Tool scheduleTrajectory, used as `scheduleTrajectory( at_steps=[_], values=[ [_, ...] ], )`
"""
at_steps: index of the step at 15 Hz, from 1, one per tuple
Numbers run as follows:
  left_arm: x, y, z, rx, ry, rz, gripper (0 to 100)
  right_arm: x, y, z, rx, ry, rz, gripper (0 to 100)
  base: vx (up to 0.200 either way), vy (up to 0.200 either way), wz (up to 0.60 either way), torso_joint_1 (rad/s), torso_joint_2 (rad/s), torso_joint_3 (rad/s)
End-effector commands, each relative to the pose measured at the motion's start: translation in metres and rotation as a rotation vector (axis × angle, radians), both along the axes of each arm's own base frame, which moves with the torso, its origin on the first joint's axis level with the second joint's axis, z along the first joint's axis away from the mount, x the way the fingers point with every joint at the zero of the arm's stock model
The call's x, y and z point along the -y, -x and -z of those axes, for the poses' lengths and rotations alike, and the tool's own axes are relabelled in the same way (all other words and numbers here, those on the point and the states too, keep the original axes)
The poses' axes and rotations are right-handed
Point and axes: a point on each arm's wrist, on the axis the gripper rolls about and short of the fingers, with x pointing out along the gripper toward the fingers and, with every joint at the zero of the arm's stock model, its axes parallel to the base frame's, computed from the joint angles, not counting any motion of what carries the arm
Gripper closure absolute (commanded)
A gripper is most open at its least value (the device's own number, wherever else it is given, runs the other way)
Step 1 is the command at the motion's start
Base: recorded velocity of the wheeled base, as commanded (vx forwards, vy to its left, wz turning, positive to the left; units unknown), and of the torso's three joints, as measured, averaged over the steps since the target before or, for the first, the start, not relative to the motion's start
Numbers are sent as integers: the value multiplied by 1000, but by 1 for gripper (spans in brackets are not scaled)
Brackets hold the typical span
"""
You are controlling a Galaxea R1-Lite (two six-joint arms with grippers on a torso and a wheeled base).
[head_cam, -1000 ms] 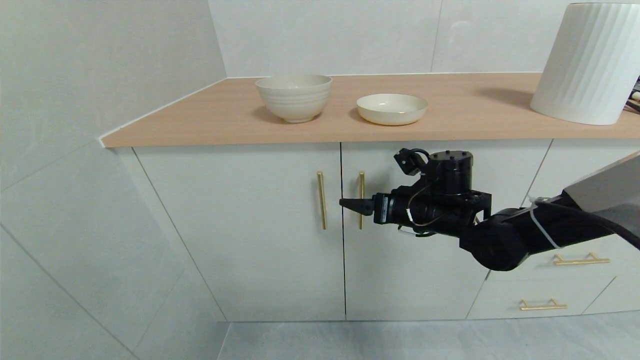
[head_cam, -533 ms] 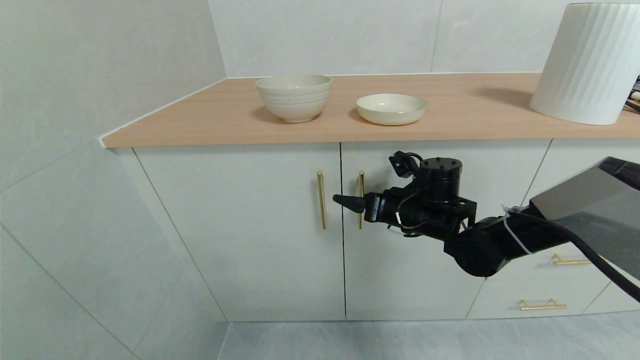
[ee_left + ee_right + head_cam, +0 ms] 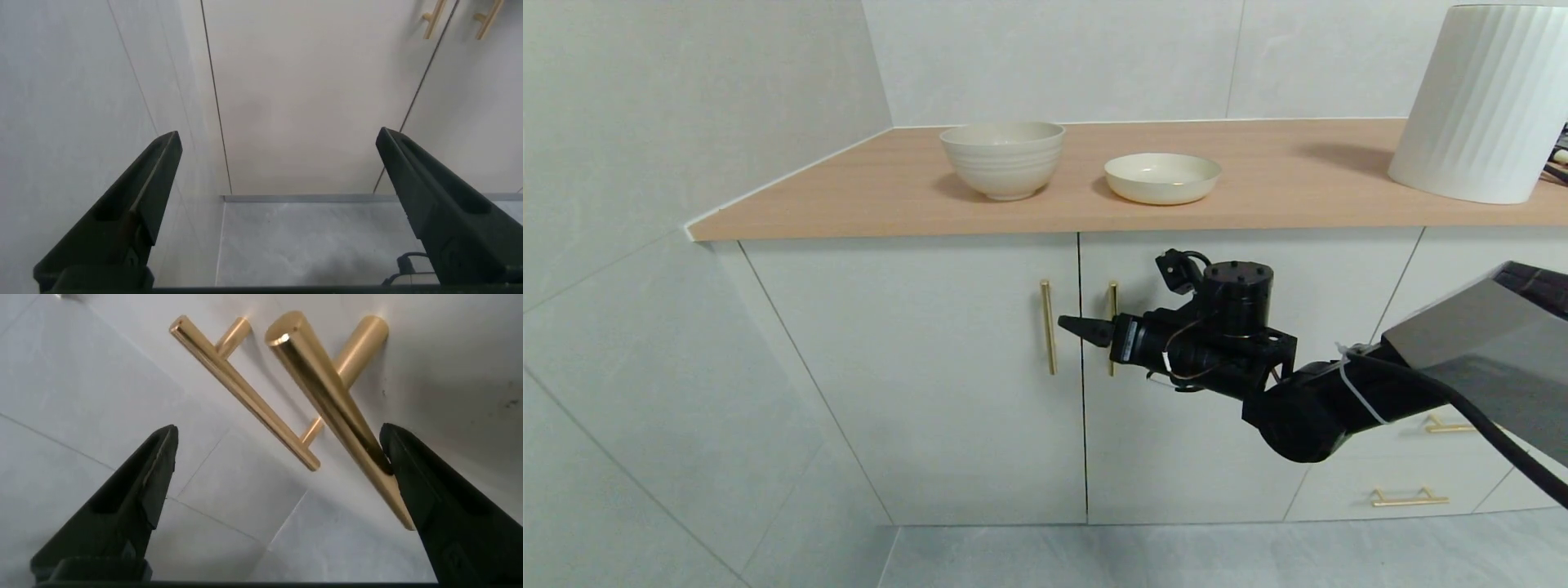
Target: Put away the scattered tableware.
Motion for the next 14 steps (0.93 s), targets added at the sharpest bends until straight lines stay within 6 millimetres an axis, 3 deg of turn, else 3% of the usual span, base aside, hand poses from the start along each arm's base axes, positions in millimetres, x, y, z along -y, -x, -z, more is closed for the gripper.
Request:
scheduleTrajectory(
  at_steps=[1, 8, 14],
  values=[
    [0, 0, 0, 0, 0, 0, 0, 0, 4, -3, -4, -2, -11, 0, 0, 0, 0, 0, 0, 0],
    [0, 0, 0, 0, 0, 0, 0, 26, 48, -20, -75, -24, -224, 0, 0, 0, 0, 0, 0, 0],
    [0, 0, 0, 0, 0, 0, 0, 62, 102, -15, -123, -14, -353, 0, 0, 0, 0, 0, 0, 0]
  ],
)
